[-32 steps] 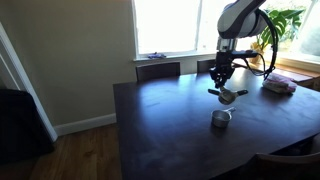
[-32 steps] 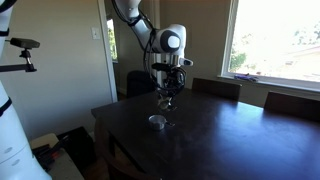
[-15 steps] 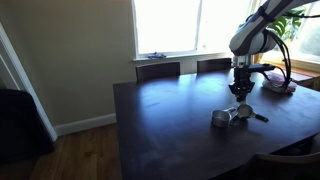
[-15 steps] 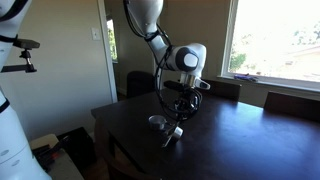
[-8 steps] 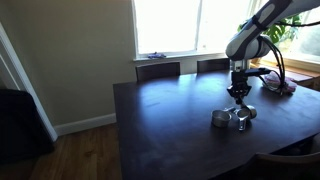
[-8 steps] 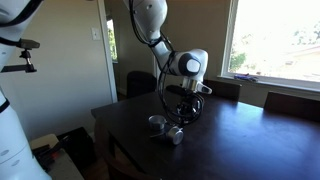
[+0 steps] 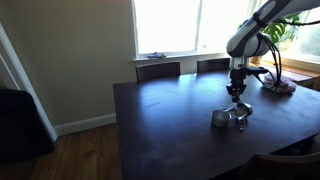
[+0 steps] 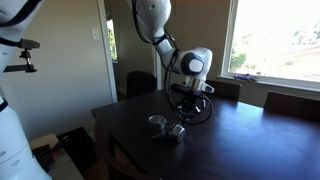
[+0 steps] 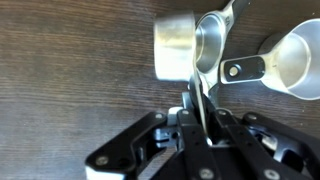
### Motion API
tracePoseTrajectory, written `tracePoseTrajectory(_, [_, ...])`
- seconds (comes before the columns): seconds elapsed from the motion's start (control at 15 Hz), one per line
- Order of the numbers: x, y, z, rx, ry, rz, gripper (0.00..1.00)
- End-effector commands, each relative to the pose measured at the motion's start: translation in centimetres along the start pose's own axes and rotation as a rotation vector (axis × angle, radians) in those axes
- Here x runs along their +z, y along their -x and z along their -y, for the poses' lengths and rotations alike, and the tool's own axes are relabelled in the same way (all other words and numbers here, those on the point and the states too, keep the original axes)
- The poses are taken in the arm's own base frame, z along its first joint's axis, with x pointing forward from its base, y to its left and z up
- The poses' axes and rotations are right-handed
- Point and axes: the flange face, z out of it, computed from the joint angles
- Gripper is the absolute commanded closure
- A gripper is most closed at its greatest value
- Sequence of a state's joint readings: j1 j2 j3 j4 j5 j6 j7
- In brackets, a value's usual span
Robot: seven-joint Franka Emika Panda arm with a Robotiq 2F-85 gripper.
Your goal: Separate the cups
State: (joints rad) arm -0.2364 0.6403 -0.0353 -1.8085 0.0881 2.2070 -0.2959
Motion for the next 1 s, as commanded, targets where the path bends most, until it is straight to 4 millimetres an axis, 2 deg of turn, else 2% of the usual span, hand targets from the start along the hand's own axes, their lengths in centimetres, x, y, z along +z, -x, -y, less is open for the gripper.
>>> tracePoseTrajectory(0.0, [-0.9, 0.4, -0.3, -0.179, -0.092, 0.009, 0.91])
tracePoseTrajectory(0.47, [0.2, 0.5, -0.4, -0.532, -0.146, 0.133, 0.91])
tracePoseTrajectory(0.93, [1.6, -2.7, -0.3, -0.591, -0.07, 0.224, 0.91])
